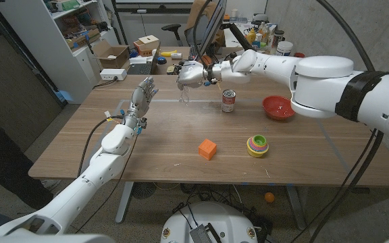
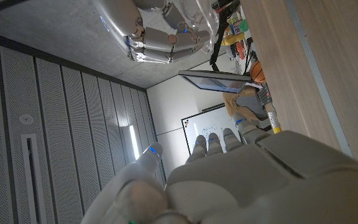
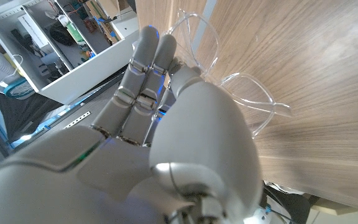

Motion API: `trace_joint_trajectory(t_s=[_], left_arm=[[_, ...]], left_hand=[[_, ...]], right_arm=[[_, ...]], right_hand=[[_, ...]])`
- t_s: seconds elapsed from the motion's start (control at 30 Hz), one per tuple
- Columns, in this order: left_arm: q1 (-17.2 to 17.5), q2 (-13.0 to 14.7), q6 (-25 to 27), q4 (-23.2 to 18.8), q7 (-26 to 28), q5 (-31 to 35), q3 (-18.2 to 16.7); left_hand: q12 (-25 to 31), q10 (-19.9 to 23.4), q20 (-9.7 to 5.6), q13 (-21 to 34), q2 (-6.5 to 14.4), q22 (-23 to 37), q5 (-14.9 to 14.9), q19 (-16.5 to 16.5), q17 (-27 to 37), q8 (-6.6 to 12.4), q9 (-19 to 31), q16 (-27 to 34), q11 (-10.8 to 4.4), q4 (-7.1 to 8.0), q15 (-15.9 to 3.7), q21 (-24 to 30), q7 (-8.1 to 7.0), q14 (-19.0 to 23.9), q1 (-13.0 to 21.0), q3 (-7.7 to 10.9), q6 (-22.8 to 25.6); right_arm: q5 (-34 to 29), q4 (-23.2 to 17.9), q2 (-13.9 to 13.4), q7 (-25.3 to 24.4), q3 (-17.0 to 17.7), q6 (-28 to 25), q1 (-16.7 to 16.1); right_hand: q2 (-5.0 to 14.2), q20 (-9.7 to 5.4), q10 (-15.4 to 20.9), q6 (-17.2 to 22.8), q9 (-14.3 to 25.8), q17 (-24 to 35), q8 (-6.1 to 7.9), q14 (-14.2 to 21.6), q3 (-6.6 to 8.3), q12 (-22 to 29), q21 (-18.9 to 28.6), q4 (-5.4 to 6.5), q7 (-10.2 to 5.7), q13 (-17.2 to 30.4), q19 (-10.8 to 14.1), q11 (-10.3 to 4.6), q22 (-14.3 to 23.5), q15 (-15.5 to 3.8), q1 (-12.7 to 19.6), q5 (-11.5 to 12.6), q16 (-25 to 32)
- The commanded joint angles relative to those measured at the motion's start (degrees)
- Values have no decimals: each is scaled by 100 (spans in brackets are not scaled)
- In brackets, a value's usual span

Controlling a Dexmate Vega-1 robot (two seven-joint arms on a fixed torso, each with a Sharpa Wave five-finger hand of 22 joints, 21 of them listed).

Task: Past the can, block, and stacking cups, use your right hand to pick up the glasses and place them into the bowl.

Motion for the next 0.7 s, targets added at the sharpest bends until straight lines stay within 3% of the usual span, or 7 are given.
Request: trace_joint_trajectory(t_s=[0.03,0.3,0.7], left_arm=[[94,55,24,-117,25,-3,-36],[93,53,-20,-93,-17,-12,-44],[64,62,-33,-62,-71,-23,-47]], left_hand=[[-9,22,30,23,653,14,41,55,11,-8,9,-25,19,2,6,-15,16,-5,22,-25,31],[-10,18,32,23,653,14,42,54,11,-8,9,-26,15,2,7,-20,13,-7,22,-26,32],[-10,19,28,23,653,14,43,57,11,-7,9,-25,16,2,9,-26,11,-4,23,-27,34]], right_arm=[[671,-164,-239,654,541,71,44],[901,-926,-664,1469,915,102,23],[665,-2081,-1330,2198,1514,-703,-285]], right_hand=[[14,-572,188,43,29,37,-13,478,-6,58,67,-4,21,142,-14,88,-11,-637,93,25,-9],[9,-577,158,44,32,59,-25,434,-11,49,126,-1,11,168,-51,63,-49,-629,91,27,-78],[23,-574,160,37,38,100,-45,430,-8,39,205,3,22,182,-98,92,-105,-628,99,32,-138]])
